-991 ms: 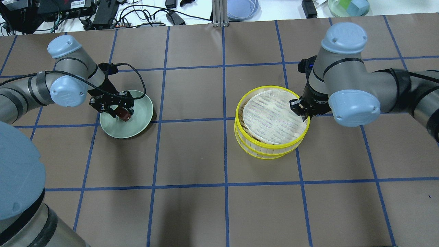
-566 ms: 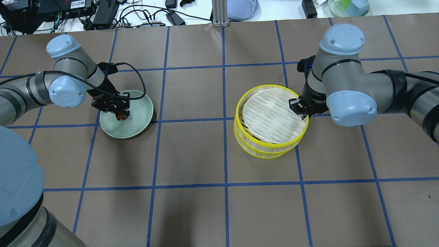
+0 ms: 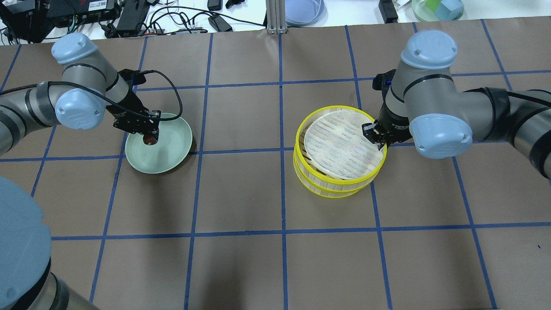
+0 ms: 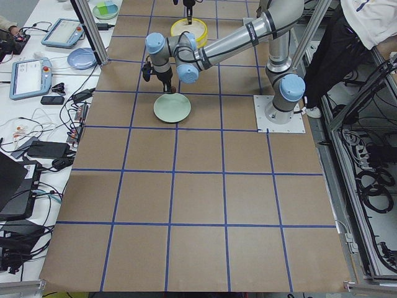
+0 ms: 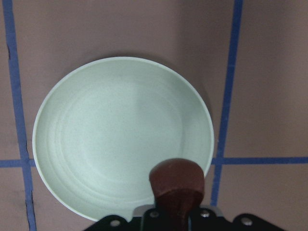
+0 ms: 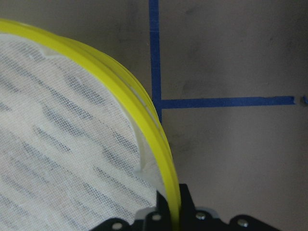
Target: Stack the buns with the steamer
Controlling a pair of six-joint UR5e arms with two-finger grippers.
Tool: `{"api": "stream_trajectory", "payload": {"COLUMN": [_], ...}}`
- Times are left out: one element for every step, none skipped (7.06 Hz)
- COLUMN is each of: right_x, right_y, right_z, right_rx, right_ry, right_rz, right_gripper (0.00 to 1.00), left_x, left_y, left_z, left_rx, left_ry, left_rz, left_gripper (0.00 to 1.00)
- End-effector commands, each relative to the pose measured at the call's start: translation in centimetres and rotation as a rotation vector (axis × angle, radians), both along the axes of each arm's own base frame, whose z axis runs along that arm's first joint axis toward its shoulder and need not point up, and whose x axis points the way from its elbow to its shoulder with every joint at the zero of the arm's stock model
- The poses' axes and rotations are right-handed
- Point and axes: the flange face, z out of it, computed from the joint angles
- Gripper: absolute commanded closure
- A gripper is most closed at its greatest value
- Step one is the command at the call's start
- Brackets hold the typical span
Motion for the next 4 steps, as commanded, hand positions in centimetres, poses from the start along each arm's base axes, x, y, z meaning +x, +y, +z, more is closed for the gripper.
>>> {"api": "stream_trajectory", "payload": {"right_x": [0.0,0.1,0.1,0.1], "right_y": [-0.2,-0.3,-0.4,-0.3], "right_z": [0.2,0.3,0.3,0.1], "right_rx": [-0.023,-0.028,-0.038,-0.032], "right_ry": [-0.005,-0.010,-0.009,-0.008], "right_rz": [0.001,0.002,0.010,0.015], "right_gripper": [1.00,1.00,1.00,1.00], "left_x": [-3.8,-4.3,-5.4,-6.4], "left_y": [0.9,1.2,1.6,1.9], "left_z": [6.0,6.9,8.1,8.2], "left_rx": [-0.024,-0.039,-0.061,-0.060], "left_ry": [-0.011,-0.012,-0.035,-0.062], "left_rz": [0.022,0.017,0.001,0.013], "left_gripper": [1.00,1.00,1.00,1.00]}}
